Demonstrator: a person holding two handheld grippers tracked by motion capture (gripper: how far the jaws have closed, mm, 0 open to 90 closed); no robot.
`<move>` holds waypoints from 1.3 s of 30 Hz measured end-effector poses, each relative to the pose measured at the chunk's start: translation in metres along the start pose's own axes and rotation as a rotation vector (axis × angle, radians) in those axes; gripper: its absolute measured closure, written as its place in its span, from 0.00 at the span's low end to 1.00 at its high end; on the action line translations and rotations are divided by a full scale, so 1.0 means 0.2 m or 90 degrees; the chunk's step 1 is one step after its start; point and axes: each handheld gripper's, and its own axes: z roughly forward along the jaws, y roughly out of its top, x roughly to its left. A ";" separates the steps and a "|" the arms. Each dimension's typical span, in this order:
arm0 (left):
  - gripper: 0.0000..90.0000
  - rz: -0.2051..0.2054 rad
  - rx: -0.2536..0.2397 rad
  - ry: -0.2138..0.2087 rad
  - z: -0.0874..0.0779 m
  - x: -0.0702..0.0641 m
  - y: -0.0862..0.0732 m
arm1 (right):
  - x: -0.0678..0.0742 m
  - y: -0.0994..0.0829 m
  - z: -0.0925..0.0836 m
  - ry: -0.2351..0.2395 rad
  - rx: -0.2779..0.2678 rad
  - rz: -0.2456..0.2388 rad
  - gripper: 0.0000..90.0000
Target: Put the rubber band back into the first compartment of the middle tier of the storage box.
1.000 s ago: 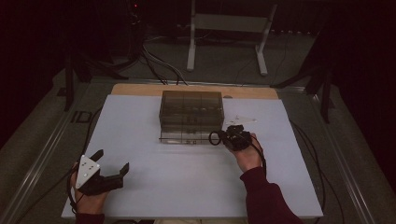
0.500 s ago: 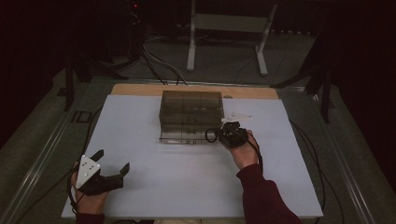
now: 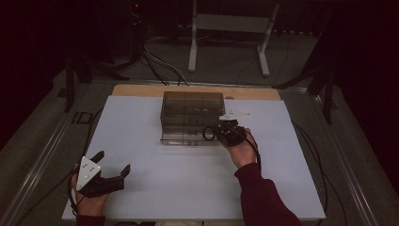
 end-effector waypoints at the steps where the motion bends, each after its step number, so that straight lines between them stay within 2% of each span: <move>1: 0.00 0.000 0.000 0.000 0.00 0.00 0.00 | 0.00 0.00 0.00 0.001 0.000 0.000 0.98; 39: 0.00 -0.002 -0.001 0.003 0.00 0.00 0.00 | 0.11 0.10 0.11 0.019 -0.009 0.003 0.98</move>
